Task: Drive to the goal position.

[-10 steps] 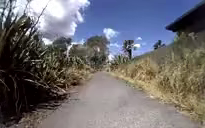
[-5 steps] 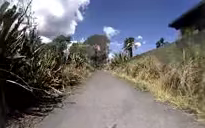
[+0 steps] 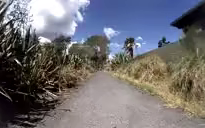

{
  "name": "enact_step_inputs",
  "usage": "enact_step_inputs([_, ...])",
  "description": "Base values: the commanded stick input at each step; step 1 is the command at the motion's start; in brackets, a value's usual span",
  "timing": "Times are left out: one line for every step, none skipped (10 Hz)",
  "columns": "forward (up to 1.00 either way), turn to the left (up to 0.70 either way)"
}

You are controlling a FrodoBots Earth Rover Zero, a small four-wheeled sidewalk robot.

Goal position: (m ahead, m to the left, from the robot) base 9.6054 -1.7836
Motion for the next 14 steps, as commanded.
enact_step_inputs([0.7,0.0])
enact_step_inputs([0.7,0.0])
enact_step_inputs([0.7,0.0])
enact_step_inputs([0.7,0.0])
enact_step_inputs([0.7,0.0])
enact_step_inputs([0.7,0.0])
enact_step_inputs([0.7,0.0])
enact_step_inputs([0.7,0.0])
enact_step_inputs([0.7,0.0])
enact_step_inputs([0.7,0.0])
enact_step_inputs([0.7,0.0])
enact_step_inputs([0.7,0.0])
enact_step_inputs([0.7,0.0])
enact_step_inputs([0.7,0.0])
